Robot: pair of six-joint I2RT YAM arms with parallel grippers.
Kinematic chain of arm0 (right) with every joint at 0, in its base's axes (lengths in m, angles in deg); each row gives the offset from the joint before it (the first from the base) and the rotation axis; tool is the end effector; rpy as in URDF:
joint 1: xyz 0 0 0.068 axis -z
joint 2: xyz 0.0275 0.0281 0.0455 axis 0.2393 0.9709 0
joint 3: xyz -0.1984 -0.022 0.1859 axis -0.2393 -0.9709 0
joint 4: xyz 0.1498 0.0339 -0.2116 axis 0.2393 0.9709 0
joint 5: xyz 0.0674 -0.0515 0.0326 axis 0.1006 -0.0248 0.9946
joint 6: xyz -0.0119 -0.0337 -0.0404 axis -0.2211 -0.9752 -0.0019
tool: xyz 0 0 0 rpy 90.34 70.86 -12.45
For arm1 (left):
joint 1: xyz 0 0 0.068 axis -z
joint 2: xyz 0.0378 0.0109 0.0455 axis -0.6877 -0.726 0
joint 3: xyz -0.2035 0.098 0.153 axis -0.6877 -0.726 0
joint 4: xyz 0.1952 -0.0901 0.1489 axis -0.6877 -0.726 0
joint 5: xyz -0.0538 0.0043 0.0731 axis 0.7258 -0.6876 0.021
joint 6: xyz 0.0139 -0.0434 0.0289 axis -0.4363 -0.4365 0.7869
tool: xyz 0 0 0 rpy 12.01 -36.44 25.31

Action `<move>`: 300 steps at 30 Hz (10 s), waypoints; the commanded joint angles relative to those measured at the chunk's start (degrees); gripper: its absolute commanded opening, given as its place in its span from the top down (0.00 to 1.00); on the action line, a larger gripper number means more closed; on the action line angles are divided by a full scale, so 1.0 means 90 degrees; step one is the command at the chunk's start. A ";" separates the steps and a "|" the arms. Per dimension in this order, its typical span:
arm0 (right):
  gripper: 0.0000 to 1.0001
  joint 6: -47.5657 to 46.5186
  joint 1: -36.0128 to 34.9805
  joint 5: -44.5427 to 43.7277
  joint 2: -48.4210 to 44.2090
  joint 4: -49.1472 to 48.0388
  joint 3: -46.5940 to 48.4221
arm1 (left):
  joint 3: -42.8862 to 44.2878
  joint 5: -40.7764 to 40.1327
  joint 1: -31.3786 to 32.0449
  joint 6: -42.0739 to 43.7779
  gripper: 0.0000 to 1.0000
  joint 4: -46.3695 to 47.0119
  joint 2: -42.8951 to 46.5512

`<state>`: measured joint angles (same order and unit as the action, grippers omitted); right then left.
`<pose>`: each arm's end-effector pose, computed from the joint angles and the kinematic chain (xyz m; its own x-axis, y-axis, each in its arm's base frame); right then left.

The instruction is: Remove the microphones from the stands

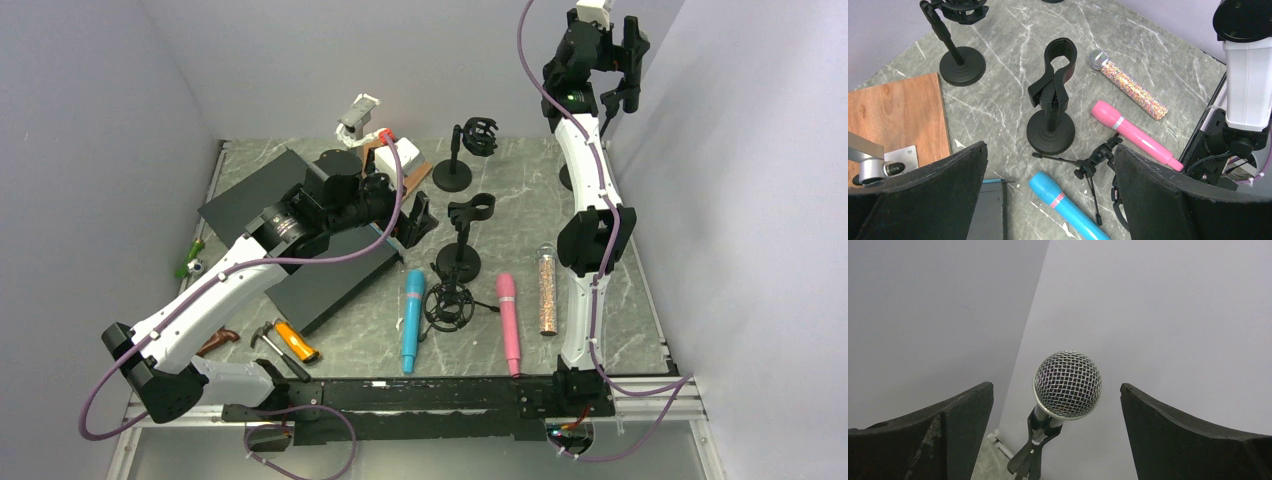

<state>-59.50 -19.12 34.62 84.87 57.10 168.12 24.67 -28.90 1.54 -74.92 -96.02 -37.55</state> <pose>0.5041 0.0175 0.4609 -0.1149 -0.3418 -0.9327 0.7762 0.5551 -0.2990 0.1929 -0.2007 0.4324 -0.2515 0.1878 -0.9495 0.7949 0.5998 -0.0919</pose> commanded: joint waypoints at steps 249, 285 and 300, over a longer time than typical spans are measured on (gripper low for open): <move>1.00 0.3614 -0.0917 0.3303 -0.4761 0.3433 -0.4224 | 0.3053 -0.0343 -0.0160 -0.0952 0.80 0.3214 -0.4883; 1.00 0.4282 -0.0791 0.3061 -0.6303 0.3075 -0.7177 | 0.5245 0.3255 -0.1553 -0.4061 0.30 0.4586 -0.6300; 1.00 0.4301 -0.0791 0.3243 -0.6427 0.2980 -0.7349 | 0.5291 0.3050 -0.1474 -0.3946 0.28 0.4569 -0.6737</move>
<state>-20.77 -26.36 63.17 29.33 87.26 101.85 70.13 -1.91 -12.38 -109.65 -58.28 -97.63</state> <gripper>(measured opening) 0.544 0.721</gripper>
